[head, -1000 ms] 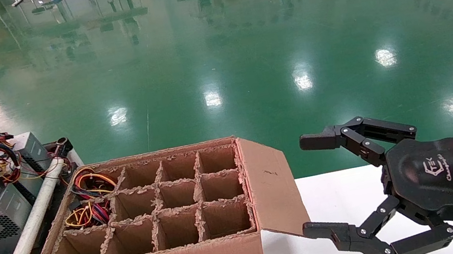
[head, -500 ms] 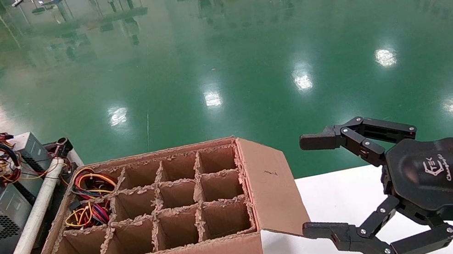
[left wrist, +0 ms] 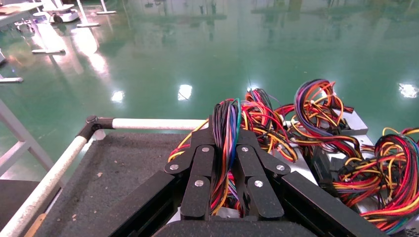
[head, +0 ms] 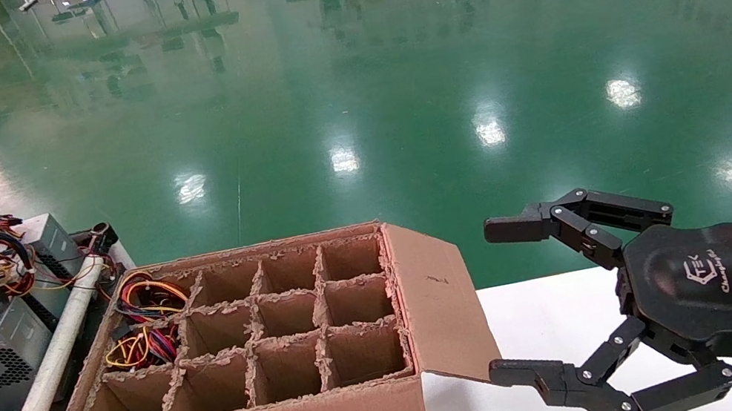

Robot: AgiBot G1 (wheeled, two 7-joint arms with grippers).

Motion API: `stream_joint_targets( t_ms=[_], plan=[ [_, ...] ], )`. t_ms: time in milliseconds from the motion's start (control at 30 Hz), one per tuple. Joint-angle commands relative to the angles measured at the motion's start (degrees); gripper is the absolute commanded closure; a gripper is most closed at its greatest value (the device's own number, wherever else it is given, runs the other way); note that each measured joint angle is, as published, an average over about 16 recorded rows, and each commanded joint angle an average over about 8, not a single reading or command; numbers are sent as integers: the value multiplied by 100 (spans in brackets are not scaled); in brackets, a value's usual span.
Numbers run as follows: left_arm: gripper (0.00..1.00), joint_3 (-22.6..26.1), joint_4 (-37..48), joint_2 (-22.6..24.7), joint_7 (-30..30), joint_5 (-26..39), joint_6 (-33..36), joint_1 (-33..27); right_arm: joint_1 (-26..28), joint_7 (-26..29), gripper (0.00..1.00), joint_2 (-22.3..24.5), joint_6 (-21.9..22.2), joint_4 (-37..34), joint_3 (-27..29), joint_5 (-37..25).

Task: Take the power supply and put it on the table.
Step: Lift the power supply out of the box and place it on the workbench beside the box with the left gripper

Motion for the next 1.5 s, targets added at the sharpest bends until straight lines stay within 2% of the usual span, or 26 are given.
stream_joint_targets(
  t_ms=[33,767,1233,1267,1300,1500],
  plan=[
    [100,-7,76,8,68,-12,-8,-13,0,0,0,0,0,0,0,0],
    [100,-593,344,110,320,-288,-194,718,0,0,0,0,0,0,0,0],
    [99,-792,136,38,229,-391,-295,1131,-1,0,0,0,1,-1,0,0],
    [95,-797,130,34,222,-396,-302,1146,-1,0,0,0,1,-1,0,0],
    [84,-802,127,32,217,-399,-306,1158,-1,0,0,0,1,-1,0,0],
    [9,-811,119,25,212,-406,-315,1178,-1,0,0,0,1,-2,0,1]
  ],
)
